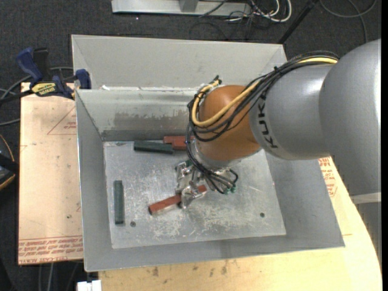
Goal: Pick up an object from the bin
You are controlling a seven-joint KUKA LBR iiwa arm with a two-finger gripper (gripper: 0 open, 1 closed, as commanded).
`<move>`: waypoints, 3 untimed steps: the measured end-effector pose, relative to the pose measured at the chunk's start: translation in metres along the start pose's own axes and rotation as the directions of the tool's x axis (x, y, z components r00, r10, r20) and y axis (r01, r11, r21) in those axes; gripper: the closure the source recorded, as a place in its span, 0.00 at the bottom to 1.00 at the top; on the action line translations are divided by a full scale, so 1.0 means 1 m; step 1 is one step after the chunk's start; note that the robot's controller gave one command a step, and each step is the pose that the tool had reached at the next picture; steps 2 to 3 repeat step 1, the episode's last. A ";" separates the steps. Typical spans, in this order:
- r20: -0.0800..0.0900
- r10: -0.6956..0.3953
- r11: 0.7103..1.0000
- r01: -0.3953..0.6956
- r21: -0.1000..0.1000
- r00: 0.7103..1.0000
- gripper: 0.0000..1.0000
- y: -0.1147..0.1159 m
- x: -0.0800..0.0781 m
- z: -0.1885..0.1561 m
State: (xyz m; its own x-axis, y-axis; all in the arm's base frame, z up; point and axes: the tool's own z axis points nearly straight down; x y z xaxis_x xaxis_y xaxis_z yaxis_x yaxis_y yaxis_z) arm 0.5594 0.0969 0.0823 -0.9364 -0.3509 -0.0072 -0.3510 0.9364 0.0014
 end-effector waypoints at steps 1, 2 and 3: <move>0.000 0.028 1.000 -0.028 0.002 1.000 1.00 0.001 -0.010 -0.159; 0.000 0.028 1.000 -0.028 0.002 1.000 1.00 0.001 -0.010 -0.159; 0.000 0.028 1.000 -0.028 0.002 1.000 1.00 0.001 -0.010 -0.159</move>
Offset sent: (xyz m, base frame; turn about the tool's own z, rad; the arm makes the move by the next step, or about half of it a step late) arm 0.0000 0.0000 0.0000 0.0000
